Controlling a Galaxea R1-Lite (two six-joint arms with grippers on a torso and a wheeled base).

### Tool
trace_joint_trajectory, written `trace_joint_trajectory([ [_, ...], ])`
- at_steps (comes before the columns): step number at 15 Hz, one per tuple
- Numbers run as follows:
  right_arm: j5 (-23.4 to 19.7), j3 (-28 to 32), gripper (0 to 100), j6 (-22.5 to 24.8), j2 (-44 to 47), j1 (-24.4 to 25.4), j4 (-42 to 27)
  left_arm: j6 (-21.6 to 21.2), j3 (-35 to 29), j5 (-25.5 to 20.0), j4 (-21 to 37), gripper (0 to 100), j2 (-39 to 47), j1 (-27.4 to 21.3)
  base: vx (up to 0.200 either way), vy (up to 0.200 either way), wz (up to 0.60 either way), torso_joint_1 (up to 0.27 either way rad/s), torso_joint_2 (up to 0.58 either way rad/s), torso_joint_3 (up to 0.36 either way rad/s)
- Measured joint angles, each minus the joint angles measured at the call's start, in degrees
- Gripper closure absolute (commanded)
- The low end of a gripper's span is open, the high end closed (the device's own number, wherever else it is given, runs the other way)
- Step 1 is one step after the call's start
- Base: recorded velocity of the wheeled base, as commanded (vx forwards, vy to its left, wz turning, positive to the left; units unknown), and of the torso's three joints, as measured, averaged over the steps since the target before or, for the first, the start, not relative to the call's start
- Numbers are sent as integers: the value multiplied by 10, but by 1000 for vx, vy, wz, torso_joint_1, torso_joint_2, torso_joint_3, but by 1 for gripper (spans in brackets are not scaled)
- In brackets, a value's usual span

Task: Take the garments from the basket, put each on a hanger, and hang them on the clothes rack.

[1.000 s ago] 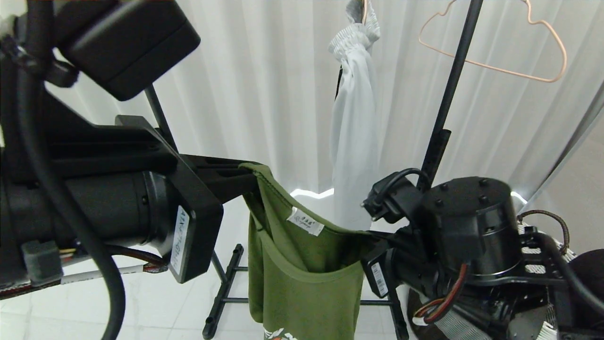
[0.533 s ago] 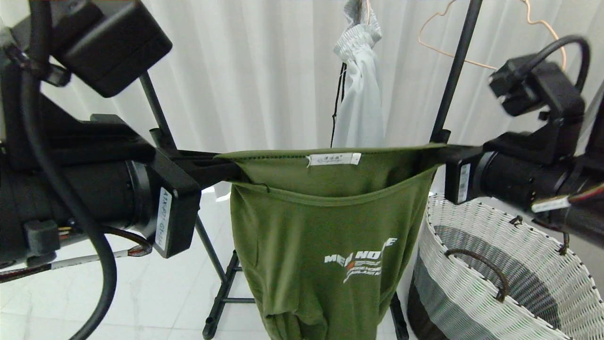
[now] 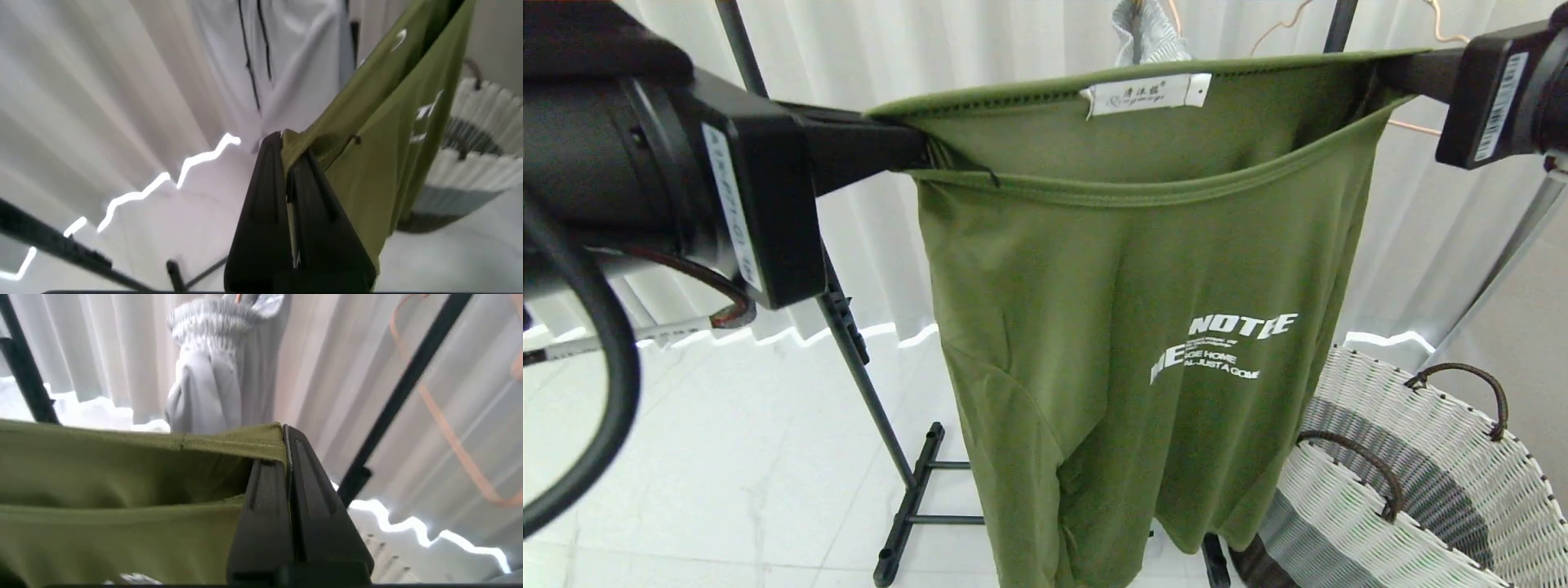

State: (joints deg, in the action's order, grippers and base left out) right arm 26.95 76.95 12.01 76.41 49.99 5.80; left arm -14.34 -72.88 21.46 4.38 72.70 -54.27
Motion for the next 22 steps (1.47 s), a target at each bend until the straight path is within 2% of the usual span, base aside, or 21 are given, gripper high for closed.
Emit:
trace_joint_trajectory([
  [3, 0, 7, 100, 24, -45, 10, -84, -1, -55, 24, 0, 100, 19, -22, 0, 0, 0, 0, 0, 0],
  [5, 0, 8, 100, 29, -86, 49, -153, -2, -103, 24, 0, 100, 41, -23, 0, 0, 0, 0, 0, 0],
  [7, 0, 6, 100, 29, -120, 113, -198, -1, -164, 24, -1, 100, 78, -18, 0, 0, 0, 0, 0, 0],
  [10, 0, -10, 100, 29, -149, 188, -215, 0, -235, 24, -1, 100, 132, -1, 0, 0, 0, 0, 0, 0],
  [16, 7, -29, 100, 31, -160, 205, -215, 9, -247, 27, 9, 100, 157, 7, 0, 0, 0, 0, 0, 0],
  [18, 25, -24, 100, 31, -158, 184, -215, 22, -236, 28, 58, 100, 139, 6, 0, 0, 0, 0, 0, 0],
  [20, 59, -18, 100, 31, -148, 149, -198, 49, -227, 28, 147, 100, 109, -4, 0, 0, 0, 0, 0, 0],
  [22, 65, -15, 100, 32, -133, 134, -146, 85, -222, 27, 257, 100, 63, -37, 0, 0, 0, 0, 0, 0],
])
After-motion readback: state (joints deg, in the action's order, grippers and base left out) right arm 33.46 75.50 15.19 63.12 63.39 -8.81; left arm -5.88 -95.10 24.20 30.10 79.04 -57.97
